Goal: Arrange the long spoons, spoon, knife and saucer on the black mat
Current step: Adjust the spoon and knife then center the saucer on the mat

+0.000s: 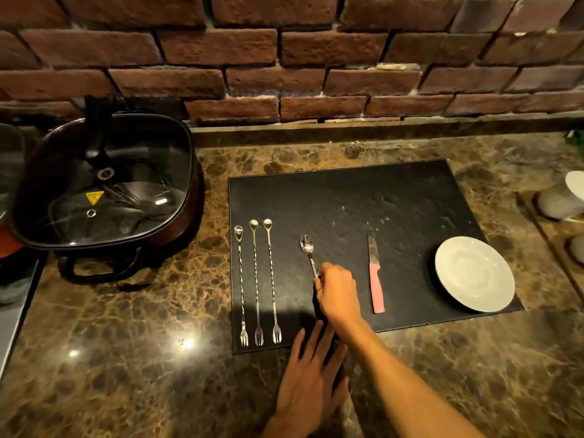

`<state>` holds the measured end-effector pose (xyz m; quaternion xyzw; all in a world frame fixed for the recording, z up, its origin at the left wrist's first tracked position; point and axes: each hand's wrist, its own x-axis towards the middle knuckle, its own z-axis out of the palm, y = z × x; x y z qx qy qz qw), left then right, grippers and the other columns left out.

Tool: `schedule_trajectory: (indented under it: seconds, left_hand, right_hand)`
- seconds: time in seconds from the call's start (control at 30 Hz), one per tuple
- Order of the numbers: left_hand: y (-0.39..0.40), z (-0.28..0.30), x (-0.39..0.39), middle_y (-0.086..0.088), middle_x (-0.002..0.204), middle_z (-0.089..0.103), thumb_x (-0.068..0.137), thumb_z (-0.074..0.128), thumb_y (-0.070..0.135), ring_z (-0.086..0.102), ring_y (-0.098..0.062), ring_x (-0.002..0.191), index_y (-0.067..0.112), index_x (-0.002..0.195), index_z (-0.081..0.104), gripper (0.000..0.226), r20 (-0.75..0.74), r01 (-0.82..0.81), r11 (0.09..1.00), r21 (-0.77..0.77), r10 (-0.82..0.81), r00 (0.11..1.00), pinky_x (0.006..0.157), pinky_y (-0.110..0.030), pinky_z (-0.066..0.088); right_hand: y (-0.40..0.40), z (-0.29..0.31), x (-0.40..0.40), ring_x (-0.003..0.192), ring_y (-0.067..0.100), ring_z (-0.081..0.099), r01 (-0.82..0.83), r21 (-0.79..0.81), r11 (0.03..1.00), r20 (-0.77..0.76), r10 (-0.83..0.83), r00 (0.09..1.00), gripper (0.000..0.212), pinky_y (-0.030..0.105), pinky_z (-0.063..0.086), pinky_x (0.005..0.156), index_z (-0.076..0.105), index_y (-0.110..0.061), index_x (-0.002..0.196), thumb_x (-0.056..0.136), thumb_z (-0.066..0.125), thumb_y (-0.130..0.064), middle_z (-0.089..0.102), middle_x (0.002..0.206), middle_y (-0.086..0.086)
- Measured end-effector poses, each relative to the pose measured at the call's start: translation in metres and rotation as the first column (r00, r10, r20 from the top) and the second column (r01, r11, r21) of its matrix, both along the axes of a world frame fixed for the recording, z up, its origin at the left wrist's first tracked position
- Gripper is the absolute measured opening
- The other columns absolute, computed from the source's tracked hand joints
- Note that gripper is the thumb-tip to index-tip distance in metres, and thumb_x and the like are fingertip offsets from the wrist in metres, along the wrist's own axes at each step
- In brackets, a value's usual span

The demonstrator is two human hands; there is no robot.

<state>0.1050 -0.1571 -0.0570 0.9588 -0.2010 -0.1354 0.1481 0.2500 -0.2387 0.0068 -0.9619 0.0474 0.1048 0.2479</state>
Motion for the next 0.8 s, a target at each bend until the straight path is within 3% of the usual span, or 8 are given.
schedule_trajectory:
  seconds: [0.63, 0.8]
  left_hand:
    - [0.001, 0.013, 0.002, -0.001, 0.140, 0.063, 0.076, 0.063, 0.057, 0.037, -0.027, 0.142, 0.028, 0.123, 0.070, 0.056, 0.032, 0.018, 0.998, 0.053, -0.019, 0.999, 0.111, -0.050, 0.029]
    - [0.001, 0.012, 0.003, -0.002, 0.143, 0.061, 0.075, 0.064, 0.057, 0.038, -0.028, 0.142, 0.028, 0.127, 0.067, 0.059, 0.018, 0.009, 0.999, 0.040, -0.010, 1.000, 0.112, -0.050, 0.029]
  right_hand:
    - [0.010, -0.003, 0.009, 0.088, 0.038, 0.061, 0.055, 0.027, 0.998, -0.012, -0.054, 0.998, 0.013, 0.040, 0.046, 0.069, 0.059, -0.006, 0.095, 0.091, 0.054, -0.017, 0.064, 0.097, 0.017]
    - [0.005, 0.000, 0.008, 0.088, 0.038, 0.059, 0.093, 0.067, 0.993, 0.006, -0.093, 0.996, 0.017, 0.039, 0.043, 0.069, 0.058, -0.007, 0.089, 0.090, 0.057, -0.024, 0.063, 0.095, 0.016]
